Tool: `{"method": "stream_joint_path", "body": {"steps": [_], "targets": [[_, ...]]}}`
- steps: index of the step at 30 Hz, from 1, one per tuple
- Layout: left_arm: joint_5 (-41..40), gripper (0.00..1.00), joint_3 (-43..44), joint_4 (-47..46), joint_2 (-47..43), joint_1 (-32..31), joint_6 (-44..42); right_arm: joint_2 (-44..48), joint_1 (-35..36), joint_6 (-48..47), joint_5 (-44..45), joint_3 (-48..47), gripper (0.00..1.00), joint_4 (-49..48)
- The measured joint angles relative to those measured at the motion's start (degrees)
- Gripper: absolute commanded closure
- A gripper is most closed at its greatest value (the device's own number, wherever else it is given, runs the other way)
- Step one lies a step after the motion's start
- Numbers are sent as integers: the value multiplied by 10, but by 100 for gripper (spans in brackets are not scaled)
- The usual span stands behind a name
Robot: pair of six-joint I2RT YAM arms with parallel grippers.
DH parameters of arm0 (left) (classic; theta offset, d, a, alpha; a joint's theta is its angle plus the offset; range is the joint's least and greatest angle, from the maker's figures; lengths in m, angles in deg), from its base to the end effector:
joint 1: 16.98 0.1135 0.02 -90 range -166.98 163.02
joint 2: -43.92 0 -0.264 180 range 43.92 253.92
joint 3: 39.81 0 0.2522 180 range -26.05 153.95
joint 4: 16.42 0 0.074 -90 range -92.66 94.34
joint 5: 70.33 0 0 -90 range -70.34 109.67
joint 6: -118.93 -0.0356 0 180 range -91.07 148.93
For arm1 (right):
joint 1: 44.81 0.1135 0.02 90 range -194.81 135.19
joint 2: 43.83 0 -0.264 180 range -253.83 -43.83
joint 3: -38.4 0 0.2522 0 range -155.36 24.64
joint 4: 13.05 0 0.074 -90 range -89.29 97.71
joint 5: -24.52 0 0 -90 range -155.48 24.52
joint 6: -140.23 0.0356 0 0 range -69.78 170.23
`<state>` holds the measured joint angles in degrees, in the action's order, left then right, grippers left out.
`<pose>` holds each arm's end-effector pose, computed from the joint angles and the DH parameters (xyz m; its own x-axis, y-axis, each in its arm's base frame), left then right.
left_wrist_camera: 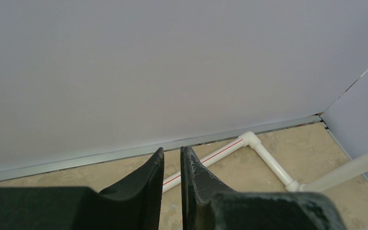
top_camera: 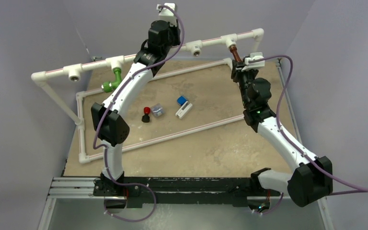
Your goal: Install the water faucets
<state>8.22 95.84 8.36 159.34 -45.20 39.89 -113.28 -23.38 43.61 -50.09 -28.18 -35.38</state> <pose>0.4250 -0.2200 0.4305 -0.1236 -0.1452 -0.9817 0.2705 0.9468 -0.1741 0.2653 0.0940 0.3842 0.3218 0.0069 -0.9468 -0.0828 0.9963 -0.0209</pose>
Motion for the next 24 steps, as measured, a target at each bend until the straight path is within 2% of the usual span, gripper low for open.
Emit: {"method": "stream_joint_path", "body": {"steps": [12, 24], "targets": [[3, 83, -4, 4, -5, 2, 3, 11, -13, 204, -7, 6, 100, -7], [3, 83, -6, 7, -7, 1, 4, 12, -18, 308, 6, 24, 100, -37]]}}
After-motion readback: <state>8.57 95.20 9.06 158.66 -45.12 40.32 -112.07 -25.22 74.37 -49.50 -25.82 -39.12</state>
